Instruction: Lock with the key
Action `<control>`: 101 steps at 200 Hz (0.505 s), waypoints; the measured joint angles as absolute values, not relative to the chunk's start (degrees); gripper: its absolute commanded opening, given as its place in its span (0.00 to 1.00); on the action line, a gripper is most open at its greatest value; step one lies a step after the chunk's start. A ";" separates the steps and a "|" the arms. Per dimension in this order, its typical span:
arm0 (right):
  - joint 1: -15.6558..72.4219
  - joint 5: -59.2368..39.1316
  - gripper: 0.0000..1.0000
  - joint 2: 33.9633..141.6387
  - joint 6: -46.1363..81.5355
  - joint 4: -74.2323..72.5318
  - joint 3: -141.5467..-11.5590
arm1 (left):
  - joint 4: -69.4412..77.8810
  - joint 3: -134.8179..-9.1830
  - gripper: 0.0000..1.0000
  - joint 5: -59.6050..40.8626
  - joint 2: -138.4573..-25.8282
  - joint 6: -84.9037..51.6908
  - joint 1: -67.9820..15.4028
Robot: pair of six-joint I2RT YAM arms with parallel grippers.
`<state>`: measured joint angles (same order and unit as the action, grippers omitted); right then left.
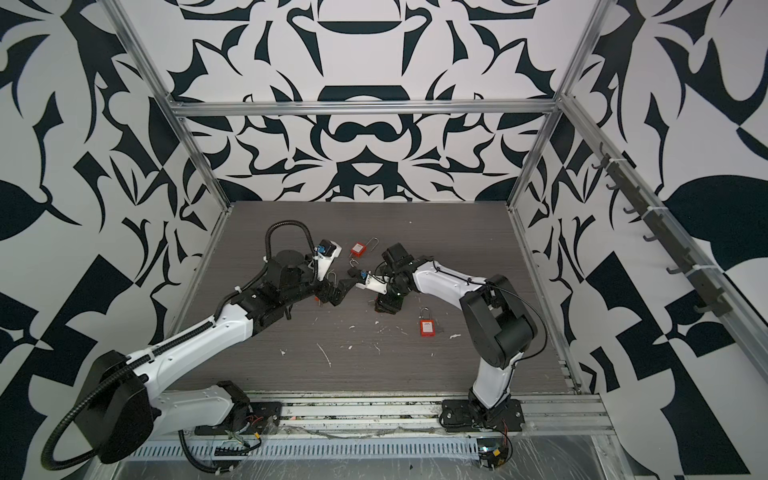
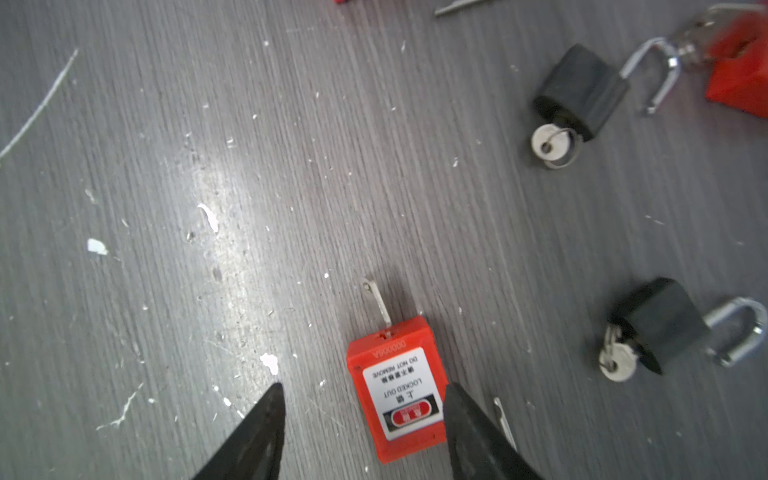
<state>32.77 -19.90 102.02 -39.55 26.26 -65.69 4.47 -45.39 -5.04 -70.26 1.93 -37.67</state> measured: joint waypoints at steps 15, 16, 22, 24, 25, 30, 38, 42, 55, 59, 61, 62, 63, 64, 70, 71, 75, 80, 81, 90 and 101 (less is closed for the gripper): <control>32.77 -19.46 0.64 103.13 -40.66 26.76 -66.70 | 4.51 -45.23 0.99 -4.89 -69.76 1.93 -37.67; 32.77 -19.38 0.64 103.24 -40.73 26.79 -66.76 | 4.51 -45.19 0.99 -4.89 -69.71 1.93 -37.67; 32.77 -18.98 0.64 103.63 -40.99 26.89 -67.09 | 4.69 -44.88 0.99 -4.84 -69.43 1.93 -37.67; 32.77 -18.83 0.64 103.74 -41.08 26.96 -67.24 | 4.75 -44.71 0.99 -4.82 -69.32 1.96 -37.67; 32.77 -18.79 0.64 103.81 -41.08 27.00 -67.29 | 4.78 -44.64 0.99 -4.82 -69.28 1.93 -37.67; 32.77 -18.46 0.64 104.18 -41.21 27.09 -67.53 | 4.82 -44.34 0.99 -4.80 -69.04 1.98 -37.67; 32.77 -18.00 0.64 104.79 -41.39 27.18 -67.90 | 4.84 -43.94 0.99 -4.80 -68.90 2.00 -37.67; 32.77 -17.82 0.64 105.08 -41.45 27.22 -68.05 | 4.84 -43.81 0.99 -4.80 -68.88 2.04 -37.67; 32.77 -17.41 0.64 106.10 -41.67 27.42 -68.60 | 4.78 -43.51 0.99 -4.80 -68.88 2.24 -37.67; 32.77 -17.28 0.64 106.30 -41.74 27.40 -68.66 | 4.75 -43.48 0.99 -4.80 -68.88 2.33 -37.69; 32.77 -17.21 0.63 106.45 -41.78 27.40 -68.69 | 4.73 -43.48 0.99 -4.80 -68.88 2.37 -37.67; 32.77 -17.19 0.63 106.50 -41.78 27.42 -68.69 | 4.73 -43.48 0.99 -4.80 -68.88 2.37 -37.67; 32.77 -17.15 0.63 106.59 -41.80 27.42 -68.71 | 4.73 -43.48 0.99 -4.80 -68.88 2.37 -37.67; 32.77 -17.12 0.63 106.61 -41.82 27.44 -68.73 | 4.73 -43.48 0.99 -4.80 -68.88 2.37 -37.67; 32.77 -16.93 0.63 106.89 -41.89 27.51 -68.73 | 4.78 -43.48 0.99 -4.78 -68.86 2.44 -37.67; 32.77 -16.88 0.63 106.96 -41.91 27.51 -68.75 | 4.80 -43.48 0.99 -4.78 -68.84 2.44 -37.69; 32.77 -16.80 0.63 107.09 -42.00 27.55 -68.75 | 4.80 -43.48 0.99 -4.78 -68.84 2.52 -37.67; 32.77 -16.64 0.63 107.24 -42.02 27.59 -68.75 | 4.82 -43.48 0.99 -4.78 -68.79 2.57 -37.67; 32.77 -16.62 0.63 107.26 -42.04 27.59 -68.75 | 4.82 -43.48 1.00 -4.78 -68.79 2.59 -37.69; 32.77 -16.38 0.62 107.48 -42.11 27.59 -68.75 | 4.80 -43.48 0.99 -4.78 -68.73 2.72 -37.67; 32.77 -16.03 0.61 107.68 -42.19 27.64 -68.86 | 4.84 -43.48 1.00 -4.78 -68.73 2.90 -37.67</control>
<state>32.77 -16.03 107.68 -42.19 27.64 -68.86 4.84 -43.48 -4.78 -68.73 2.90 -37.67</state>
